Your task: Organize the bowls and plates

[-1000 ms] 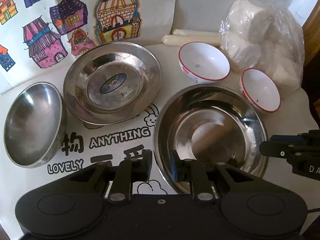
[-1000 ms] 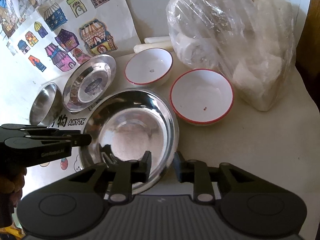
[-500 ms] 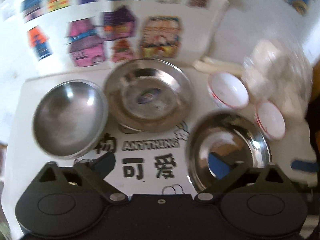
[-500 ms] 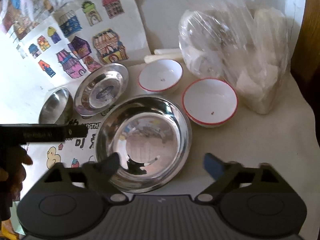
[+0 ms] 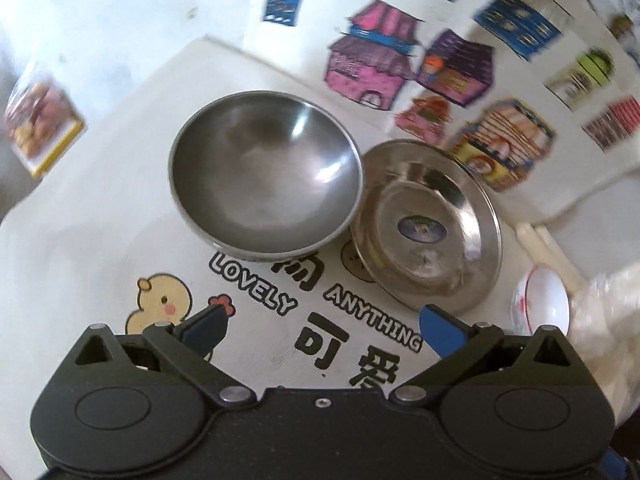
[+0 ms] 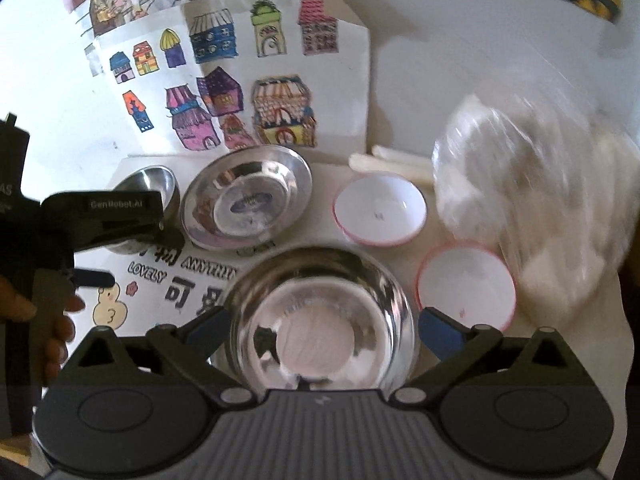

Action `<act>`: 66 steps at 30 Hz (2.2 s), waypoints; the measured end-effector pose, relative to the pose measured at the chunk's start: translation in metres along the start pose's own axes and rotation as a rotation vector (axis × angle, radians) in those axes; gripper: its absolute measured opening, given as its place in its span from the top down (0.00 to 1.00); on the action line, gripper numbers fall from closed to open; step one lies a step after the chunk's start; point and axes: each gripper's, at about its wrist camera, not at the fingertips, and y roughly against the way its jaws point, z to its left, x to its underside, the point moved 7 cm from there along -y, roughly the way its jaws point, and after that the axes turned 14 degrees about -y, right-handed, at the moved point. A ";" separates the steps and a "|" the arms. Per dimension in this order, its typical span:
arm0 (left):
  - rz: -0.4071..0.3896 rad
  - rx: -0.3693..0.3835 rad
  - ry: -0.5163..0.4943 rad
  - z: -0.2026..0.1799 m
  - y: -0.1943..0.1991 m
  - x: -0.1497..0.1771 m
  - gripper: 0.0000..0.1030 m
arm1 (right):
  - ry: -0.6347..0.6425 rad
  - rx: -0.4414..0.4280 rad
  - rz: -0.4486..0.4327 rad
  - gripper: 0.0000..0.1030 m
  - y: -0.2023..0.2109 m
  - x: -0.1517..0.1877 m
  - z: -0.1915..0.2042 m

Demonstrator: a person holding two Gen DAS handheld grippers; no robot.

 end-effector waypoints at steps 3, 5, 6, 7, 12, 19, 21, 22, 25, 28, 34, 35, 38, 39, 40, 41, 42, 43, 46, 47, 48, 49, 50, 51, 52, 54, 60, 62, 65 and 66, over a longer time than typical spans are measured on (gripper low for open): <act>-0.009 -0.021 0.051 0.002 -0.002 -0.003 0.01 | 0.038 -0.023 -0.001 0.00 -0.011 -0.016 0.006; -0.008 -0.046 0.081 0.004 -0.005 -0.005 0.01 | 0.055 -0.042 0.006 0.00 -0.020 -0.028 0.009; -0.004 -0.054 0.095 0.004 -0.007 -0.006 0.01 | 0.064 -0.054 0.009 0.00 -0.025 -0.035 0.011; -0.002 -0.060 0.108 0.005 -0.009 -0.007 0.01 | 0.072 -0.067 0.010 0.00 -0.030 -0.042 0.013; 0.017 -0.097 0.146 0.003 -0.021 -0.011 0.01 | 0.123 -0.100 0.019 0.01 -0.060 -0.074 0.023; 0.035 -0.142 0.154 -0.003 -0.032 -0.017 0.01 | 0.199 -0.100 0.031 0.11 -0.101 -0.098 0.034; 0.042 -0.156 0.155 -0.004 -0.034 -0.018 0.01 | 0.203 -0.098 0.043 0.18 -0.111 -0.101 0.035; 0.046 -0.163 0.154 -0.004 -0.035 -0.019 0.01 | 0.204 -0.098 0.050 0.21 -0.115 -0.102 0.035; 0.050 -0.173 0.147 -0.006 -0.038 -0.022 0.01 | 0.208 -0.101 0.070 0.25 -0.125 -0.102 0.037; 0.051 -0.180 0.139 -0.007 -0.039 -0.023 0.01 | 0.219 -0.098 0.083 0.30 -0.132 -0.102 0.039; 0.057 -0.187 0.119 -0.010 -0.040 -0.024 0.07 | 0.208 -0.088 0.119 0.40 -0.146 -0.100 0.041; 0.058 -0.185 0.115 -0.011 -0.041 -0.024 0.09 | 0.205 -0.091 0.123 0.40 -0.148 -0.100 0.041; 0.060 -0.172 0.104 -0.012 -0.042 -0.026 0.16 | 0.192 -0.102 0.143 0.45 -0.154 -0.099 0.042; 0.061 -0.165 0.098 -0.013 -0.043 -0.026 0.19 | 0.185 -0.106 0.150 0.48 -0.156 -0.098 0.042; 0.059 -0.159 0.093 -0.013 -0.043 -0.026 0.21 | 0.176 -0.109 0.158 0.51 -0.158 -0.098 0.041; 0.056 -0.150 0.088 -0.013 -0.044 -0.026 0.25 | 0.169 -0.108 0.162 0.53 -0.159 -0.098 0.040; 0.051 -0.142 0.087 -0.014 -0.043 -0.026 0.28 | 0.165 -0.106 0.165 0.57 -0.159 -0.098 0.039; 0.046 -0.137 0.085 -0.014 -0.043 -0.027 0.30 | 0.159 -0.106 0.169 0.61 -0.160 -0.098 0.038; 0.025 -0.114 0.077 -0.015 -0.041 -0.028 0.41 | 0.141 -0.109 0.175 0.70 -0.162 -0.098 0.038; 0.017 -0.101 0.072 -0.016 -0.041 -0.028 0.48 | 0.136 -0.114 0.177 0.71 -0.162 -0.098 0.038; 0.012 -0.090 0.069 -0.018 -0.041 -0.029 0.54 | 0.135 -0.119 0.178 0.74 -0.161 -0.097 0.037; 0.007 -0.080 0.065 -0.019 -0.040 -0.029 0.57 | 0.136 -0.123 0.179 0.76 -0.161 -0.097 0.038; 0.006 -0.074 0.061 -0.021 -0.041 -0.029 0.61 | 0.138 -0.122 0.177 0.76 -0.161 -0.096 0.038; 0.003 -0.067 0.057 -0.023 -0.041 -0.029 0.65 | 0.138 -0.123 0.173 0.77 -0.161 -0.096 0.039; 0.001 -0.061 0.055 -0.024 -0.041 -0.029 0.67 | 0.134 -0.124 0.172 0.77 -0.159 -0.096 0.038; -0.005 -0.045 0.047 -0.025 -0.041 -0.030 0.76 | 0.131 -0.127 0.170 0.78 -0.159 -0.097 0.039; -0.009 -0.010 0.053 -0.023 -0.043 -0.031 0.80 | 0.137 -0.124 0.167 0.78 -0.156 -0.095 0.036; -0.007 -0.002 0.050 -0.021 -0.041 -0.030 0.80 | 0.142 -0.124 0.163 0.78 -0.152 -0.094 0.034; -0.003 0.007 0.046 -0.021 -0.041 -0.030 0.80 | 0.153 -0.121 0.157 0.78 -0.147 -0.094 0.034; -0.004 0.011 0.046 -0.021 -0.041 -0.030 0.80 | 0.157 -0.119 0.153 0.78 -0.145 -0.093 0.034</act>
